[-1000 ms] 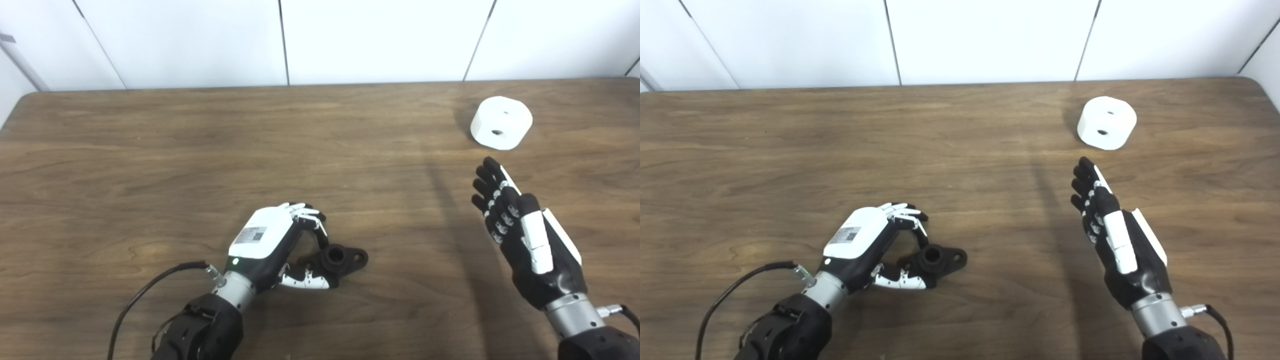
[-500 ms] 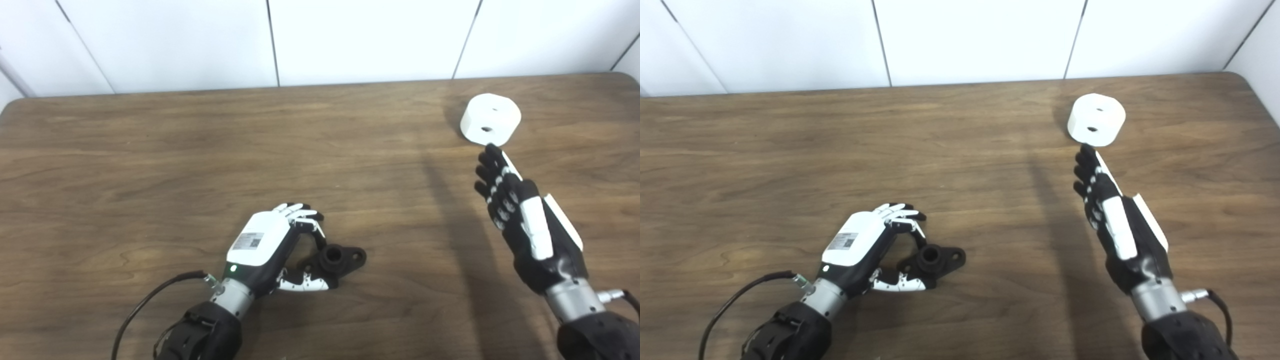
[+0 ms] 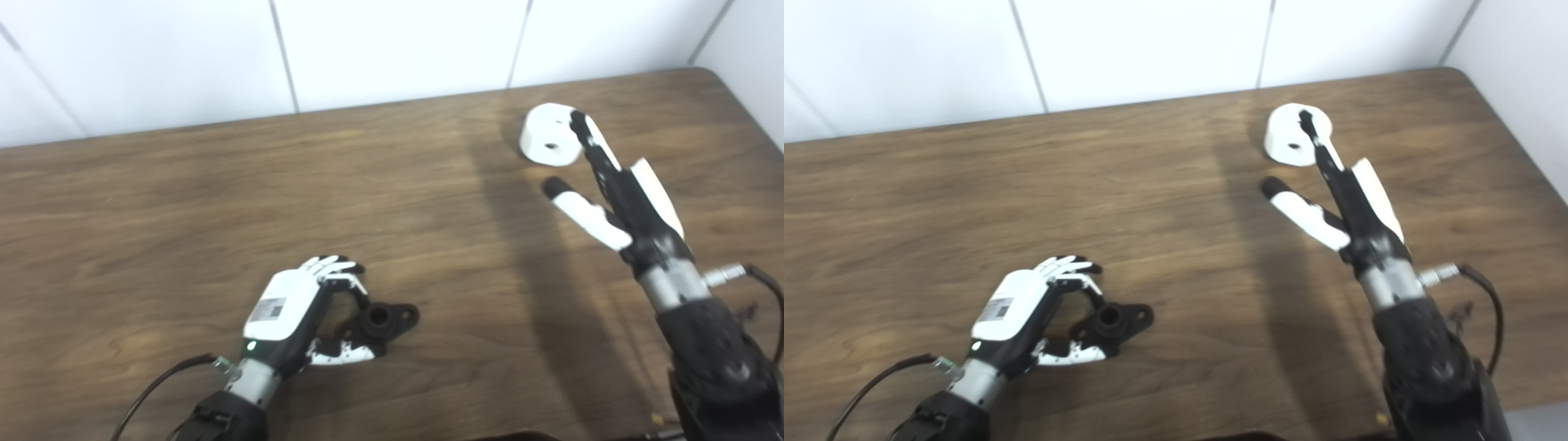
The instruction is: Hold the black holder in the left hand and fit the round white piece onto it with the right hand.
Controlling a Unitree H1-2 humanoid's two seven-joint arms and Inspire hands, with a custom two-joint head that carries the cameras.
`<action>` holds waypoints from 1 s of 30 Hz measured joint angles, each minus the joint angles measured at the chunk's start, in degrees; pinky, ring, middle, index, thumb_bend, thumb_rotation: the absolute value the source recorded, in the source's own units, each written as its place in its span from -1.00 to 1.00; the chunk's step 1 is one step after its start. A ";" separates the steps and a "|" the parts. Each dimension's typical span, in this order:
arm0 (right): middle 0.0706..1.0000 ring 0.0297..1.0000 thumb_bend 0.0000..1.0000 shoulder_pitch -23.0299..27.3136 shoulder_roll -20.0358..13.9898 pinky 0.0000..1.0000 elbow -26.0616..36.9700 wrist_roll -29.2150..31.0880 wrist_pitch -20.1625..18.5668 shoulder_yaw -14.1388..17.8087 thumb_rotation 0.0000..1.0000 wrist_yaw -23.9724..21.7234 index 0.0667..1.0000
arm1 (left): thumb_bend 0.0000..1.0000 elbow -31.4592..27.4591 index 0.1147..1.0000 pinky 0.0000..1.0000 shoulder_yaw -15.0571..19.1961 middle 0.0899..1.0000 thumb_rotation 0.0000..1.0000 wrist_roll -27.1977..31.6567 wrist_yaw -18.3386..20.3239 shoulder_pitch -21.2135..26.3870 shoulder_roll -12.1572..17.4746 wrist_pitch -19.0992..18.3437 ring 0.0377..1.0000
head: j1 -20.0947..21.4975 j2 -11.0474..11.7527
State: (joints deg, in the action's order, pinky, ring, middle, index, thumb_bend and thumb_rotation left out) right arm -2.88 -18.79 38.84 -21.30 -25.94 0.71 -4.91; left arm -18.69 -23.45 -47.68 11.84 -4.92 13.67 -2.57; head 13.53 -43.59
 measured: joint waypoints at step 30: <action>1.00 1.00 0.48 20.63 -7.71 0.95 -20.70 -22.21 -0.95 1.93 -0.06 -21.12 0.95 | 0.04 0.47 -0.16 0.76 2.68 0.57 -0.90 4.90 0.08 -0.48 2.96 3.92 0.74 | 7.13 1.76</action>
State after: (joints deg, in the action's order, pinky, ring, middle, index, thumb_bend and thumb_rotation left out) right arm 17.75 -26.50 18.14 -43.51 -26.89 2.64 -26.03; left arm -18.22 -20.77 -42.78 11.92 -5.39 16.63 1.35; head 20.66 -41.83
